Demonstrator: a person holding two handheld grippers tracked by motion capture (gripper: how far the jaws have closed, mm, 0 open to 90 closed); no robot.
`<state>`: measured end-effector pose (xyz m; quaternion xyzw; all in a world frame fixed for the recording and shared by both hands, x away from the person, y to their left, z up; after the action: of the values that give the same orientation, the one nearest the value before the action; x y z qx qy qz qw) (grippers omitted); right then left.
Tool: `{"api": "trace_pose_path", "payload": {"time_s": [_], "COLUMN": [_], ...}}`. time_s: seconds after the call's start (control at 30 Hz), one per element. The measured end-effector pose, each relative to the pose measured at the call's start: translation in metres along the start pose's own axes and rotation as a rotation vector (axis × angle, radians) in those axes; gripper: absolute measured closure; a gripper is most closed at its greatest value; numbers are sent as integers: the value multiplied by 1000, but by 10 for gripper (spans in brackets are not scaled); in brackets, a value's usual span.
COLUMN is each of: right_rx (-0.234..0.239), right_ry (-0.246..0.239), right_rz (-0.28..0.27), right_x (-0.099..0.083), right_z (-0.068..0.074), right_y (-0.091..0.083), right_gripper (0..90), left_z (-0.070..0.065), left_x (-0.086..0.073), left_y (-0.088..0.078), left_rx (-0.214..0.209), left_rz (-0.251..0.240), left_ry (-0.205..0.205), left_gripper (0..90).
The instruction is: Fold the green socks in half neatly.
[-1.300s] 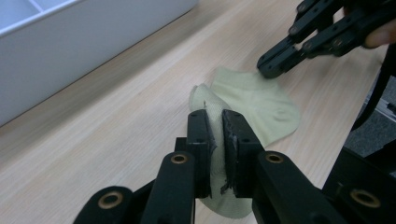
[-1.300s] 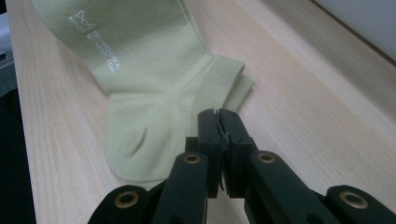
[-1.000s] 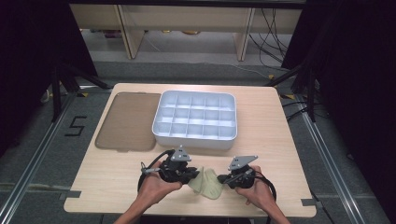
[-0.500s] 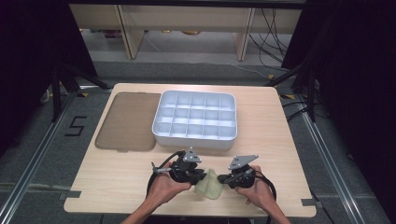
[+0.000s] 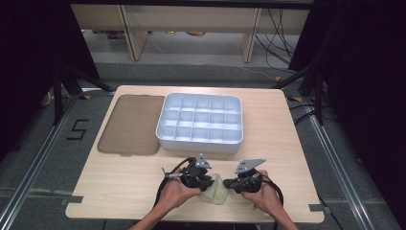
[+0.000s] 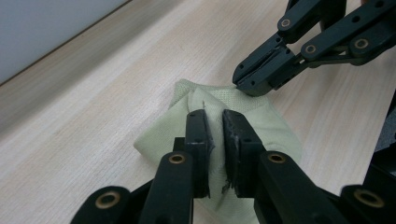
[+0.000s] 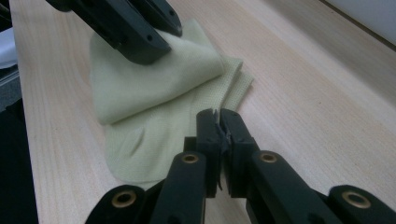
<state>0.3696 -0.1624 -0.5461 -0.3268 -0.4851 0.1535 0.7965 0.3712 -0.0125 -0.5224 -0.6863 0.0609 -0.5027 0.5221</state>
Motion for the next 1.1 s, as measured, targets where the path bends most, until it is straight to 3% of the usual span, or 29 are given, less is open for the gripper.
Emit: {"api": "trace_pose_path", "payload": {"time_s": [0.03,0.23,0.3,0.37,0.4,0.43,0.47,0.53,0.57,0.6,0.73,0.77,0.87,1.03,1.1], "right_rx": [3,5,4,6,4,4,8,4,5,14,27,24,25,12,9], "right_ry": [3,19,22,17,11,6,30,15,15,35,37,34,30,27,37], "right_rz": [1,-5,-4,-7,-5,-3,-4,-4,-5,-7,-17,-20,-20,-40,-48], "right_x": [0,-1,-1,-1,-1,-1,-1,-1,-1,-1,-1,-1,-2,1,1], "right_z": [0,1,0,1,-1,-1,1,-1,-1,1,0,-1,-1,-5,-5], "right_y": [0,1,0,0,0,-1,0,-1,-1,-1,-3,-4,-4,-15,-19], "right_gripper": [868,855,852,849,846,844,842,840,836,831,823,823,823,829,829], "left_z": [-1,-2,-4,-4,-3,-3,-2,-2,-3,-3,1,4,9,9,5], "left_x": [1,0,2,2,3,5,7,8,13,15,19,19,15,-3,-10], "left_y": [3,5,5,3,2,-1,-3,-5,-9,-11,-25,-32,-37,-32,-28], "left_rx": [-3,-11,-24,-29,-36,-49,-59,-63,-80,-89,-106,-109,-104,-67,-55], "left_rz": [-3,9,-8,-12,-7,-28,-39,-43,-84,-92,-131,-160,-176,-156,-145], "left_ry": [14,8,-33,-46,-33,-69,-80,-85,-129,-139,-161,-181,-189,-170,-145], "left_gripper": [798,768,749,728,705,679,679,654,654,627,603,601,625,749,760]}}
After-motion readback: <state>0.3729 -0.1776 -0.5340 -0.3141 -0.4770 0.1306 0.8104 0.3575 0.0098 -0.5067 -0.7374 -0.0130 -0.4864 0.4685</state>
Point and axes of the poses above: each handheld gripper's, and its own axes: y roughly forward along the jaws, x roughly out of its top, z roughly to its left, the point moved 6 cm from there along y, roughly forward along the jaws, and after that the axes turned 13 degrees about x, right-handed, at the moved point
